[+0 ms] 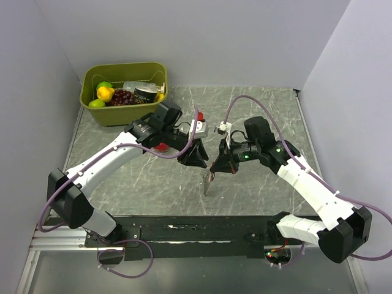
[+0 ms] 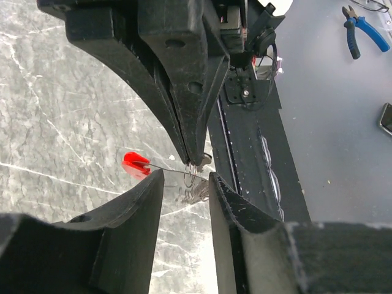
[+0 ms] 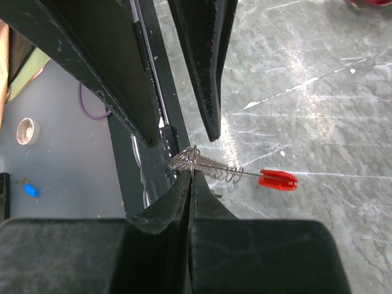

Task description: Put the keys on the keyring

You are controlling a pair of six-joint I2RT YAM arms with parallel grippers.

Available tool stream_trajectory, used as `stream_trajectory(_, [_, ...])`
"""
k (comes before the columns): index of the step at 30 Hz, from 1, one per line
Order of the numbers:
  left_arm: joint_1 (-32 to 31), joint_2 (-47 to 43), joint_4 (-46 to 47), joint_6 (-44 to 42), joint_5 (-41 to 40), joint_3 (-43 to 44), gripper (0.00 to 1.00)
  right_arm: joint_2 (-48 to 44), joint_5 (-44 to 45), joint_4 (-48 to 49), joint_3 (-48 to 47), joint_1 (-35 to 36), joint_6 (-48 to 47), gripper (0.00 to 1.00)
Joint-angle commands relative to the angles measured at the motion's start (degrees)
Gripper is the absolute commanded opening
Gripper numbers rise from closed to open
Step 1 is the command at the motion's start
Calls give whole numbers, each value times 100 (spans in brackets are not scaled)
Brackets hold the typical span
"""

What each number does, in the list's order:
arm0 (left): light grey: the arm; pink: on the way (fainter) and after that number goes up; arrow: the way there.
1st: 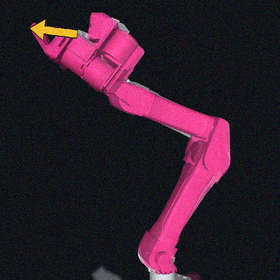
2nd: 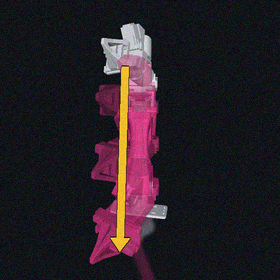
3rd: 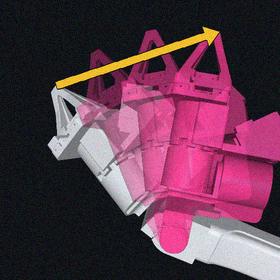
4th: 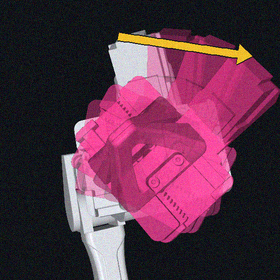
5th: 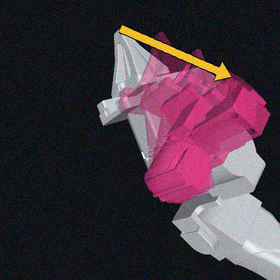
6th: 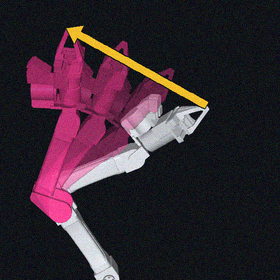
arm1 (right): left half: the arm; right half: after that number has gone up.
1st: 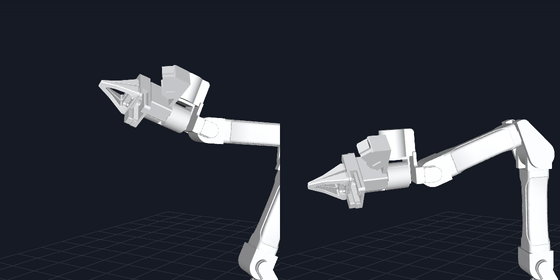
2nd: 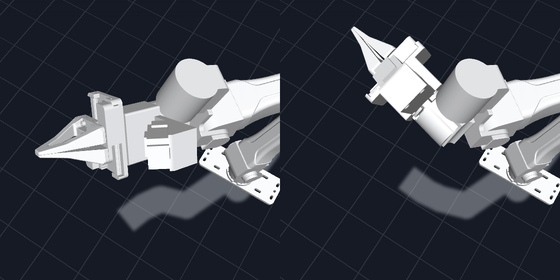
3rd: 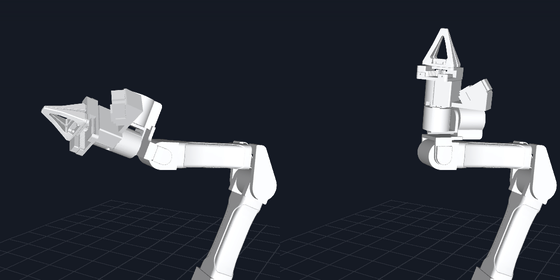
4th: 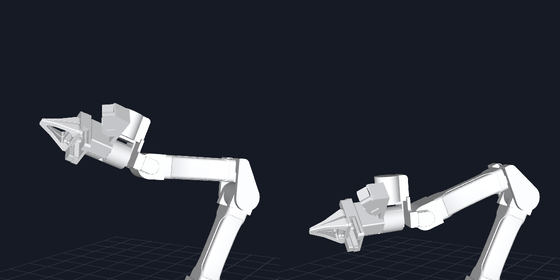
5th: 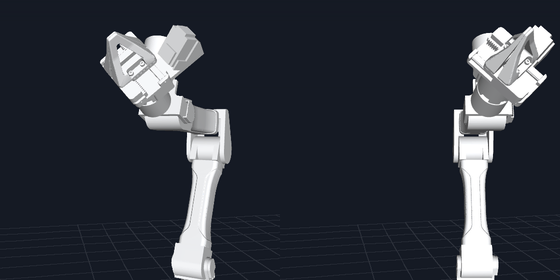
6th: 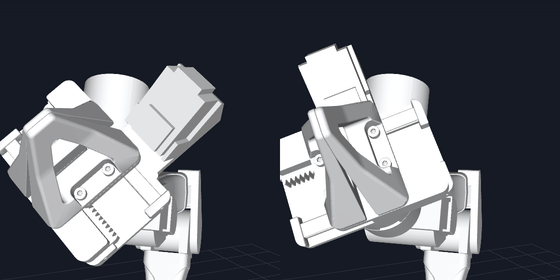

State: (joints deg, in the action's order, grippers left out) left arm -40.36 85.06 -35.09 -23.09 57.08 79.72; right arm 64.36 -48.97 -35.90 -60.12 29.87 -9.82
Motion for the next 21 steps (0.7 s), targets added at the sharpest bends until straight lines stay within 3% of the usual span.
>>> stream_trajectory(1, [-16, 55, 318, 24, 286, -53, 42, -222, 19, 347, -202, 28, 112, 0])
stream_trajectory(12, [-69, 213, 530, 121, 163, -124, 37, -275, 28, 399, -202, 37, 148, 0])
stream_trajectory(21, [-95, 345, 328, -46, 146, -18, 18, -310, 63, 435, -158, 37, 165, 0])
